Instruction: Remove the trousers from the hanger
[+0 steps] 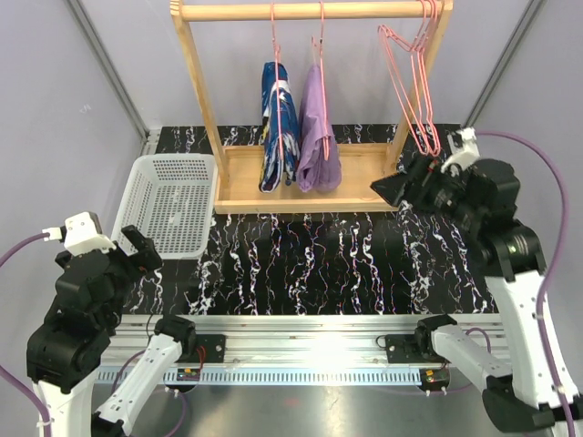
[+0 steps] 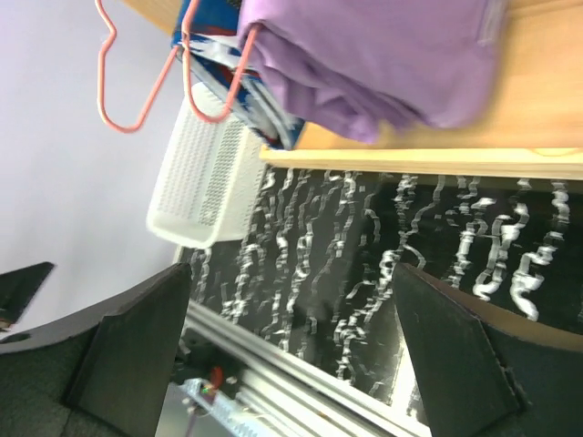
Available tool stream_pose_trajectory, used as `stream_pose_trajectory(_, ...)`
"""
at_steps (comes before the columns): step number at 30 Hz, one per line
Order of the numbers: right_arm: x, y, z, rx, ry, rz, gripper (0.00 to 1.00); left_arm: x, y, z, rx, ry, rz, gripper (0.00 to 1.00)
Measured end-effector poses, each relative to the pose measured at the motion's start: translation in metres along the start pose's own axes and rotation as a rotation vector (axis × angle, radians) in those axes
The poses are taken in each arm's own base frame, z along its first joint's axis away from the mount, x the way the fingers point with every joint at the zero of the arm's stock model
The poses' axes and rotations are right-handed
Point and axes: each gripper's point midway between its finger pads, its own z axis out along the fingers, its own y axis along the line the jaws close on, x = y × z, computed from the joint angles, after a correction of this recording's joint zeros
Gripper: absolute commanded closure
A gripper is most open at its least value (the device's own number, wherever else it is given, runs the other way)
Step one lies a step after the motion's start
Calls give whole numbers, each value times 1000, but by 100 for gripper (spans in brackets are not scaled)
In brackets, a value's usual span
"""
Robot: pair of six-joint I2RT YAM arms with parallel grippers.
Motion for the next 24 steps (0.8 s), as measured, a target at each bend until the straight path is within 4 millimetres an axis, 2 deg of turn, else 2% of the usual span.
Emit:
stream_pose_trajectory(4,-9,6,33,-47,47,34,1,1,-2,0,13,6,5,1)
stream_pose_trajectory(8,-28,12,59,-50,56,32,5,3,-4,-1,26,15,8,1)
stream_pose_trajectory(13,-73,47,75,-92,-15,-49,7,6,-5,-1,37,28,14,1)
stream_pose_trajectory(17,-96,71,89,-103,-59,-117,11,8,-5,-2,37,37,19,1)
stream_pose_trajectory(21,-103,82,118,-73,-67,-175,14,10,-4,-2,34,45,24,1)
stream_pose_trajectory(24,-99,81,145,-19,-50,-220,14,10,-4,-2,34,45,28,1)
